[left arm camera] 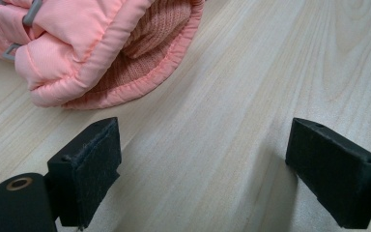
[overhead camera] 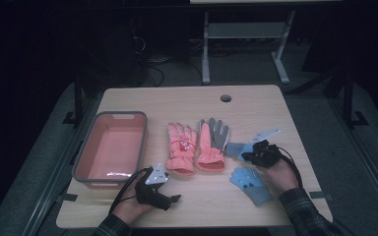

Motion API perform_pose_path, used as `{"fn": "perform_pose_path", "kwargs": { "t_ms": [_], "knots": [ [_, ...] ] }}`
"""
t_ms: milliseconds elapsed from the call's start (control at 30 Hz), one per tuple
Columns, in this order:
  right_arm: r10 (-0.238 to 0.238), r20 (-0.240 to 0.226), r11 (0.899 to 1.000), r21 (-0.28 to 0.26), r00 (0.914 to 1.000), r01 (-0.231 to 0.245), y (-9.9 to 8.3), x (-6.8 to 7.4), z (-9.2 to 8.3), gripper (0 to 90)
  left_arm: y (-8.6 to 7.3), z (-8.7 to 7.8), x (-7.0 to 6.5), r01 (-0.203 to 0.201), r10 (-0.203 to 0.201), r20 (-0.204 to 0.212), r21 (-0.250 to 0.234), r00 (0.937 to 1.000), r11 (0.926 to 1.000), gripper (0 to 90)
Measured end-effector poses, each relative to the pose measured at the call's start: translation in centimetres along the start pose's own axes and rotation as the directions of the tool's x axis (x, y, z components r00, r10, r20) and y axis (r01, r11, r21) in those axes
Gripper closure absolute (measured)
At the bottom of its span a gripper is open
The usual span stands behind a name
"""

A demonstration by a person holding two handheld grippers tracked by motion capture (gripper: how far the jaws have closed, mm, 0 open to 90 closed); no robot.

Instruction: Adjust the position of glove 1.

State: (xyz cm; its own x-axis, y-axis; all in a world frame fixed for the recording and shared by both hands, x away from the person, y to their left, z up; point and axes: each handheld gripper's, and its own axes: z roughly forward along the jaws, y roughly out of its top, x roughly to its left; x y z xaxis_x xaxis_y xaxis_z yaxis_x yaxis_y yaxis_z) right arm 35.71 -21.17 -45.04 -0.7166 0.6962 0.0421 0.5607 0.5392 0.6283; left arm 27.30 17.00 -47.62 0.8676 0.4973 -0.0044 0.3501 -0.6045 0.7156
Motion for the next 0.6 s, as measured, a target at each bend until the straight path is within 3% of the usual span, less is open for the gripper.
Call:
{"fn": "perform_pose_path", "kwargs": {
  "t_ms": [267, 600],
  "knots": [
    [0.028, 0.017, 0.999, 0.033, 0.9995, -0.029, -0.6, -0.9, 0.5, 89.9, 0.0, 0.0, 0.0, -0.001, 0.001, -0.001, -0.001, 1.0000, 1.0000, 11.7],
    [0.063, 0.071, 0.996, 0.052, 0.9955, -0.067, -1.8, -2.7, -0.8, 89.9, 0.0, 0.0, 0.0, 0.001, -0.001, -0.002, 0.000, 1.0000, 1.0000, 11.6]
  ]
}}
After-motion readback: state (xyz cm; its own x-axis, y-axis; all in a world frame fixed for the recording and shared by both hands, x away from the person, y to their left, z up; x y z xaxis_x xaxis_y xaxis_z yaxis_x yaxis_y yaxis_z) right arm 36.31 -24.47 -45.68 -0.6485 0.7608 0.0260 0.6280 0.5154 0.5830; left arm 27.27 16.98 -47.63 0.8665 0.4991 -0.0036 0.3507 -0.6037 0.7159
